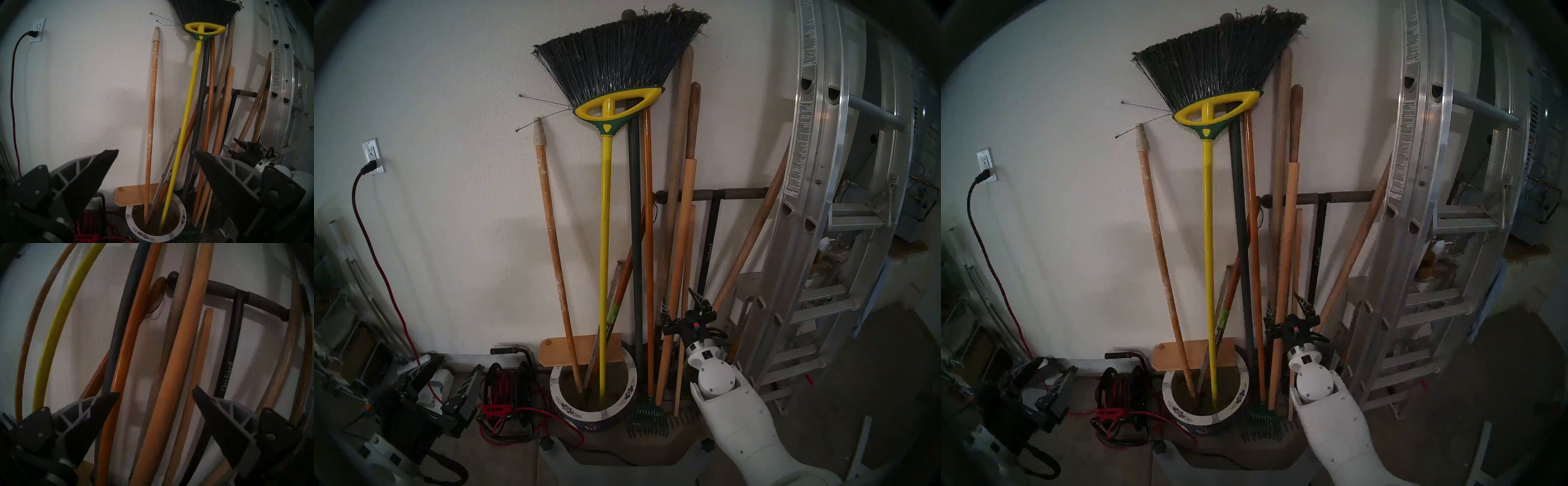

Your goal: Put wooden sticks into the pot

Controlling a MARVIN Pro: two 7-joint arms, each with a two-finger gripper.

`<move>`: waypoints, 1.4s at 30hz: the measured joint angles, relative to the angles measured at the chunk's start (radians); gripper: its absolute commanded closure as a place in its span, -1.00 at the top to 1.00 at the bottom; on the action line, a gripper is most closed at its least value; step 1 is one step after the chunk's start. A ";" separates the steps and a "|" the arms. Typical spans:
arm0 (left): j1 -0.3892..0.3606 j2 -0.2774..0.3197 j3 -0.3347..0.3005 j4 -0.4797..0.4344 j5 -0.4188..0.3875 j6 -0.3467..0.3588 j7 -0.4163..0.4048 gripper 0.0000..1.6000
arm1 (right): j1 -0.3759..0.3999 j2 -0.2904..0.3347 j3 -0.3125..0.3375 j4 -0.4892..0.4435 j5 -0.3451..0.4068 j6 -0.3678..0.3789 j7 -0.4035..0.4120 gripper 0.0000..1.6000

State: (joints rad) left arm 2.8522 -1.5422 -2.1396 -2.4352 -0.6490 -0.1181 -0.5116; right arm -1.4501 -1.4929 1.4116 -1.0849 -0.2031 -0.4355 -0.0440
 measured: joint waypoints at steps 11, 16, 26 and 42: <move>-0.003 -0.005 -0.001 0.000 0.002 0.003 -0.005 1.00 | 0.116 -0.004 0.010 0.174 0.015 -0.001 0.036 1.00; -0.004 -0.007 -0.002 0.000 0.003 0.005 -0.007 1.00 | 0.170 -0.008 0.013 0.260 0.019 -0.010 0.048 1.00; -0.007 -0.011 -0.003 0.000 0.005 0.008 -0.011 1.00 | 0.276 -0.019 0.013 0.410 0.022 -0.030 0.063 1.00; -0.012 -0.018 -0.005 0.000 0.007 0.012 -0.016 1.00 | 0.398 -0.037 0.012 0.598 0.019 -0.078 0.056 -1.00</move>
State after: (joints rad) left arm 2.8405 -1.5599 -2.1445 -2.4352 -0.6416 -0.1061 -0.5277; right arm -1.0517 -1.5298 1.4232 -0.4870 -0.1837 -0.5132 0.0118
